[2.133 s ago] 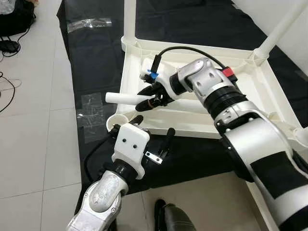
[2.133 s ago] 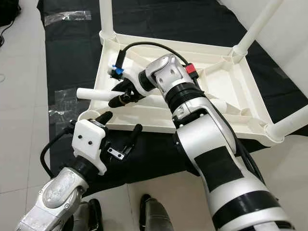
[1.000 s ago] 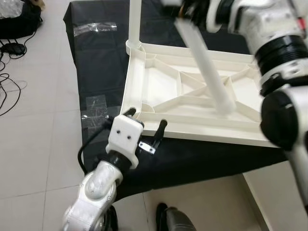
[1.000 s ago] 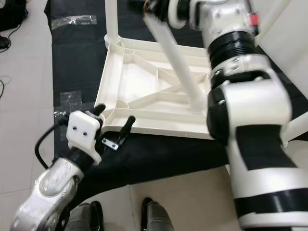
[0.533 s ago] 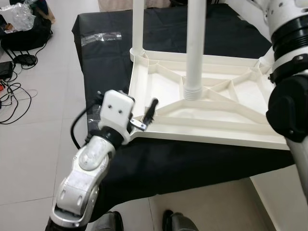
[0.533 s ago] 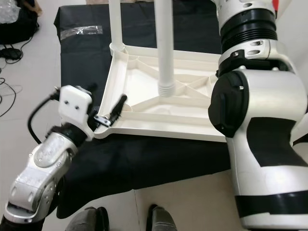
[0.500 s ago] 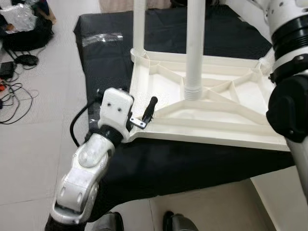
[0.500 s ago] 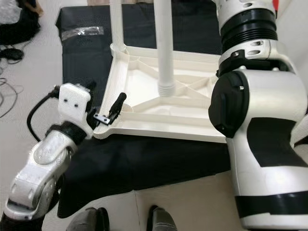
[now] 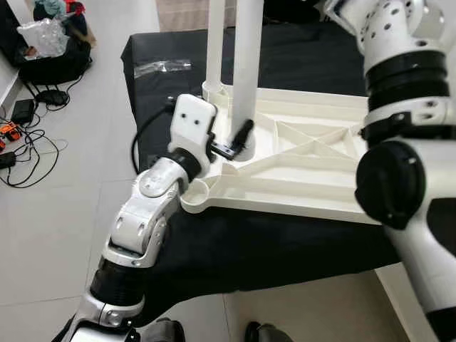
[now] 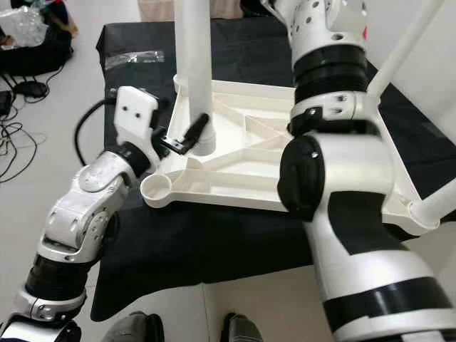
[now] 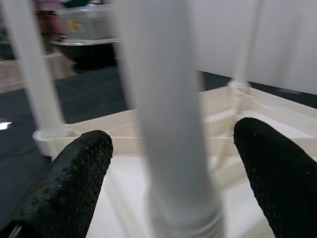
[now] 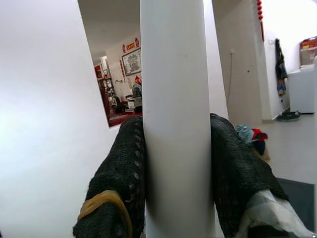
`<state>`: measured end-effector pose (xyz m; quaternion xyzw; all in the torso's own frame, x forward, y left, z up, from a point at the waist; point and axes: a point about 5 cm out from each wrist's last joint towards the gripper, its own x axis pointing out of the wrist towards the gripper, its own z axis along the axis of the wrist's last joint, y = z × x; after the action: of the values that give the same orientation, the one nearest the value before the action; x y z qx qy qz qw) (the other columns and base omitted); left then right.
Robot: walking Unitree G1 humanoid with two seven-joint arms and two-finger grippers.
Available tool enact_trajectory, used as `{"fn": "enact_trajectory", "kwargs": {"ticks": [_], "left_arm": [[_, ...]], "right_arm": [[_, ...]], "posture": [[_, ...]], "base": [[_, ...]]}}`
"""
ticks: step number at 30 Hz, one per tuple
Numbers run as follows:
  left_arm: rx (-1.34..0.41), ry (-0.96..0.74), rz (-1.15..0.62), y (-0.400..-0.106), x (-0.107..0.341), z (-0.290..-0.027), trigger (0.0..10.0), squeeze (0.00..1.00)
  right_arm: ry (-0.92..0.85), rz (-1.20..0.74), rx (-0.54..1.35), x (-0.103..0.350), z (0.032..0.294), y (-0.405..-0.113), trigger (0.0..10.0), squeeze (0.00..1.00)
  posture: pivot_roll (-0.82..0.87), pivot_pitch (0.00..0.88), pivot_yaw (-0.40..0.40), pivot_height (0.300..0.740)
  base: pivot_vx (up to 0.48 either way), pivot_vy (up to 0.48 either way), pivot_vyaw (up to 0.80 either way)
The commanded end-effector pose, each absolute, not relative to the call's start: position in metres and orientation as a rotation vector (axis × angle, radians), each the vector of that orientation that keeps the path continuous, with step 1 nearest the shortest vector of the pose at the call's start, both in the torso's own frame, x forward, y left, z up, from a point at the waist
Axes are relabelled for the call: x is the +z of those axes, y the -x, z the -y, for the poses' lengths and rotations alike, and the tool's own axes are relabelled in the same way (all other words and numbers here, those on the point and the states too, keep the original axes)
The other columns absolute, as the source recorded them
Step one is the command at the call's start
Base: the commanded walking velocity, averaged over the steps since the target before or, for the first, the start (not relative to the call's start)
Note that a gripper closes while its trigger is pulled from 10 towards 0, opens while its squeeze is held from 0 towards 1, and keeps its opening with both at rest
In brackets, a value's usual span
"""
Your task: Building children table
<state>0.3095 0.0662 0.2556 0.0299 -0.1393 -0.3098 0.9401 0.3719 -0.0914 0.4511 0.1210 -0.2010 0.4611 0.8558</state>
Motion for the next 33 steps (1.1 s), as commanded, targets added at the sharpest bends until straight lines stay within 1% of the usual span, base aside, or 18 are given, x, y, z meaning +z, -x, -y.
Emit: {"fn": "enact_trajectory", "kwargs": {"ticks": [1,4,13,14,15,26,27,28,29,30,31,33], "left_arm": [[-0.644,-0.075,0.277,-0.313,0.253,-0.063,10.0,0.00],[-0.526,-0.026,0.289,-0.323,0.254,-0.070,10.0,0.00],[-0.495,0.001,0.295,-0.321,0.243,-0.067,10.0,0.00],[-0.500,0.008,0.294,-0.319,0.240,-0.065,8.0,0.00],[-0.510,0.010,0.297,-0.317,0.238,-0.064,0.0,0.00],[-0.514,0.008,0.318,-0.317,0.237,-0.059,0.0,0.00],[-0.481,-0.014,0.320,-0.318,0.237,-0.060,0.0,0.00],[-0.449,-0.049,0.320,-0.319,0.237,-0.063,10.0,0.00],[-0.449,-0.049,0.320,-0.319,0.237,-0.063,10.0,0.00],[-0.426,-0.072,0.319,-0.320,0.238,-0.065,10.0,0.00],[-0.413,-0.086,0.319,-0.319,0.238,-0.066,10.0,0.00],[-0.413,-0.086,0.319,-0.319,0.238,-0.066,10.0,0.00]], "right_arm": [[-0.245,0.434,1.009,0.454,0.086,-0.366,0.0,0.00],[-0.195,0.444,1.102,0.447,0.080,-0.355,0.0,0.00],[-0.163,0.456,1.178,0.437,0.082,-0.340,0.0,0.00],[-0.161,0.459,1.186,0.435,0.083,-0.338,0.0,0.00],[-0.165,0.461,1.184,0.435,0.084,-0.337,0.0,0.00],[-0.190,0.481,1.171,0.435,0.087,-0.330,0.0,0.00],[-0.198,0.475,1.159,0.433,0.088,-0.329,0.0,0.00],[-0.180,0.432,1.101,0.423,0.092,-0.337,2.2,0.00],[-0.180,0.432,1.101,0.423,0.092,-0.337,2.2,0.00],[-0.164,0.399,1.058,0.415,0.096,-0.342,2.2,0.00],[-0.153,0.378,1.031,0.409,0.099,-0.345,10.0,0.00],[-0.153,0.378,1.031,0.409,0.099,-0.345,10.0,0.00]], "posture": [[0.01,0.043,-0.040,0.740],[0.02,0.041,-0.049,0.740],[0.00,0.033,-0.049,0.740],[0.00,0.031,-0.050,0.740],[-0.01,0.028,-0.046,0.740],[-0.01,0.037,-0.041,0.740],[0.00,0.037,-0.041,0.740],[0.00,0.038,-0.039,0.740],[0.00,0.038,-0.039,0.740],[-0.01,0.038,-0.038,0.740],[-0.01,0.037,-0.039,0.740],[-0.01,0.037,-0.039,0.740]], "base": [[0.000,0.000,0.00],[0.000,0.000,0.00],[0.000,0.000,0.00],[0.000,0.000,0.00],[0.000,0.000,0.00],[0.000,0.000,0.00],[0.000,0.000,0.00],[0.000,0.000,0.00],[0.000,0.000,0.00],[0.000,0.000,0.00],[0.000,0.000,0.00],[0.000,0.000,0.00]]}}
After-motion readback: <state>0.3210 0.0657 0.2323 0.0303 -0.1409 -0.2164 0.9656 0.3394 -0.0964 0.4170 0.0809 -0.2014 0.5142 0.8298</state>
